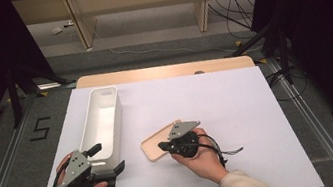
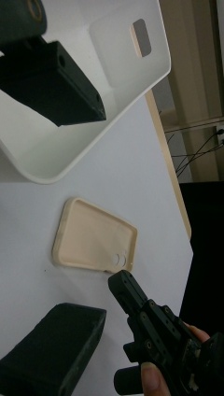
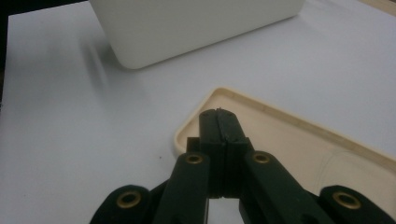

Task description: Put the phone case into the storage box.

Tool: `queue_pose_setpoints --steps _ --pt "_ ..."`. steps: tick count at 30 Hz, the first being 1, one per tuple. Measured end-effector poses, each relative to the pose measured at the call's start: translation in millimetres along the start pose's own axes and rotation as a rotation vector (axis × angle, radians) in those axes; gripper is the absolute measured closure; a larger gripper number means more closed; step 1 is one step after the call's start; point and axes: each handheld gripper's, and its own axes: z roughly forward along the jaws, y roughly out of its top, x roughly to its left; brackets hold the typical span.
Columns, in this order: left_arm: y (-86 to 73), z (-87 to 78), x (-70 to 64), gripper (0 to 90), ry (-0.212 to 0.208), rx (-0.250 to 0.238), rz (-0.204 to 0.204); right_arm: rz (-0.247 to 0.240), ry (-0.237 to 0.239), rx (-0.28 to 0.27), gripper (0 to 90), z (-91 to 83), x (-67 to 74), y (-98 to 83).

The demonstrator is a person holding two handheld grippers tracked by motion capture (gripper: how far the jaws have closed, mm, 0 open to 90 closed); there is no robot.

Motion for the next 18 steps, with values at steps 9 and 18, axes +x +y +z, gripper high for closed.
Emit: queue_pose_setpoints --steps 9,18 --pt "0.1 0.2 -0.1 5.1 -0.001 -0.001 -0.003 0.009 0.007 0.019 90.0 10.9 -1.6 2.5" --pt "0.1 0.1 -0.1 5.1 -0.001 -0.002 -0.002 0.012 0.004 0.033 90.0 21.9 -2.7 3.4"
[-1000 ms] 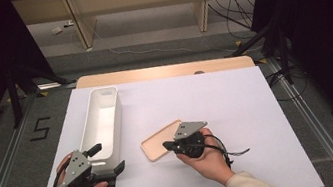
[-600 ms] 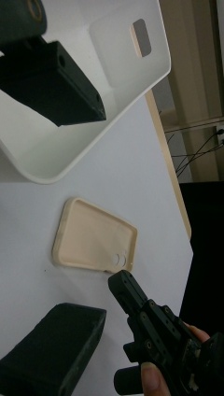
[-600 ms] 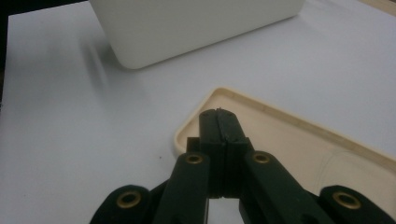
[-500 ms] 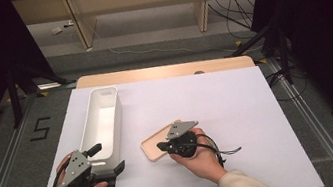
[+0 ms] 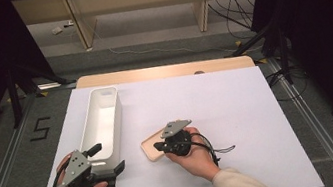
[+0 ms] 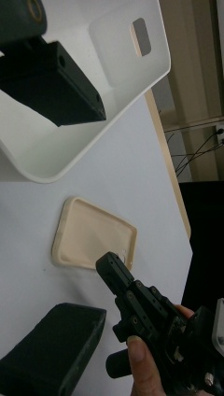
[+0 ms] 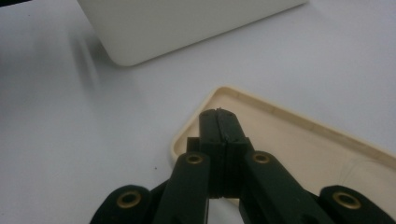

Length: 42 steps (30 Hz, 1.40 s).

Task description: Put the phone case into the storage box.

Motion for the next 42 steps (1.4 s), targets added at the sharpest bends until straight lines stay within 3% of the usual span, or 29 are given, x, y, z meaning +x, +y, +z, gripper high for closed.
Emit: queue_pose_setpoints --steps 6,12,17,42 --pt "-0.3 0.2 0.5 5.3 -0.004 -0.001 0.0 -0.001 0.01 0.036 90.0 7.3 1.5 0.2" --pt "0.0 -0.3 0.8 5.3 -0.003 -0.002 0.004 -0.001 -0.013 0.053 90.0 12.6 2.5 -1.8" --pt "0.1 -0.1 0.3 5.3 -0.003 -0.002 0.002 -0.01 0.003 0.08 90.0 15.5 3.1 -1.8" --pt "0.2 -0.5 0.9 5.3 -0.004 -0.003 0.005 -0.005 0.015 0.131 90.0 28.3 5.3 -4.3"
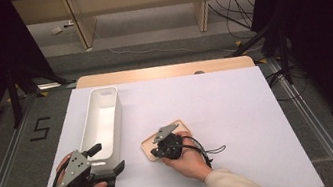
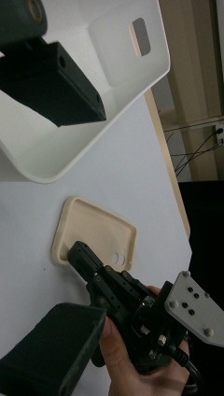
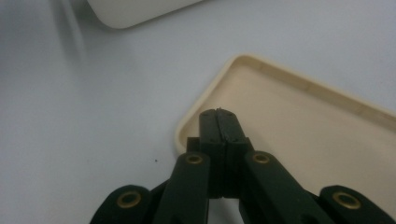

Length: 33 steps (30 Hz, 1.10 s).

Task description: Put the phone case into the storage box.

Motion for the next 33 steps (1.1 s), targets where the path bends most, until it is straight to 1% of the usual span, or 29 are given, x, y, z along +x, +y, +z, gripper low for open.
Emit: queue_pose_setpoints --steps 8,10,15,16,21,25,26,27,28,29,30,32,33 --pt "-0.1 0.0 0.3 5.3 -0.001 0.0 0.0 0.009 0.007 0.014 90.0 -0.2 -0.8 0.7" --pt "0.0 0.0 0.1 5.3 -0.001 -0.001 -0.001 0.014 0.0 0.01 90.0 0.7 -0.3 0.7" --pt "0.0 0.0 0.2 5.3 0.001 -0.001 -0.001 0.01 0.007 0.029 90.0 -0.7 -0.8 1.3" --pt "0.0 0.1 0.0 5.4 0.0 0.0 -0.001 0.002 0.011 0.047 90.0 -2.2 -1.5 1.8" --pt "-0.1 -0.2 0.2 5.4 0.0 -0.002 -0.001 -0.007 0.013 0.065 90.0 -4.4 -2.4 2.4" --pt "-0.1 -0.1 0.2 5.4 0.0 0.0 0.0 0.005 0.008 0.074 90.0 -5.5 -2.1 1.7" --pt "-0.1 -0.1 0.0 5.3 0.0 0.0 -0.001 -0.007 0.015 0.084 90.0 -6.7 -3.7 1.9" --pt "-0.1 -0.1 0.1 5.3 0.0 0.0 -0.001 -0.001 0.019 0.09 90.0 -7.8 -4.3 1.3" --pt "-0.1 -0.1 0.3 5.3 0.0 0.0 0.0 0.004 0.012 0.087 90.0 -7.6 -4.1 0.9" --pt "0.0 -0.1 0.3 5.3 0.001 0.0 -0.001 0.004 0.012 0.087 90.0 -7.6 -4.1 0.9" --pt "0.0 -0.1 0.2 5.3 0.001 -0.001 -0.001 0.0 0.021 0.099 90.0 -9.4 -5.5 1.0" --pt "-0.1 -0.1 0.1 5.3 0.0 0.0 -0.001 -0.001 0.016 0.1 90.0 -9.3 -5.7 0.7" --pt "-0.1 -0.2 0.2 5.4 0.001 -0.001 -0.001 0.009 0.015 0.099 90.0 -9.4 -5.4 0.2"
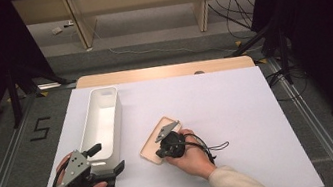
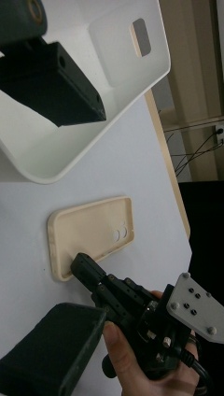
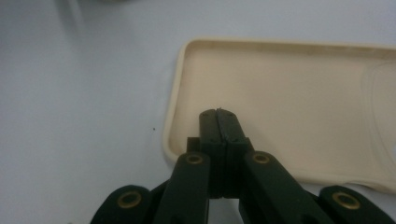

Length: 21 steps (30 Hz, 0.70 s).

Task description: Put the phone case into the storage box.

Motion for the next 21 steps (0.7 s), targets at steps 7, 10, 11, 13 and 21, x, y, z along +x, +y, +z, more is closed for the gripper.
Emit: queue_pose_setpoints --steps 7,10,11,13,21 --pt "0.0 -0.4 0.3 5.4 0.0 0.0 0.002 -0.006 0.003 0.022 90.0 -3.0 -1.7 -0.8" --pt "-0.2 -0.4 0.2 5.4 0.0 0.0 -0.003 -0.012 0.003 0.024 90.0 -3.6 -2.5 -1.2" --pt "-0.3 -0.2 0.1 5.3 0.001 0.001 -0.005 -0.015 0.003 0.024 90.0 -3.7 -3.1 -1.5" --pt "-0.2 -0.2 0.1 5.4 -0.001 0.0 0.0 -0.009 0.0 0.034 90.0 -5.0 -3.1 -1.7" --pt "-0.2 -0.6 0.2 5.4 -0.001 0.0 0.001 -0.015 -0.004 0.041 90.0 -7.0 -4.9 -3.1"
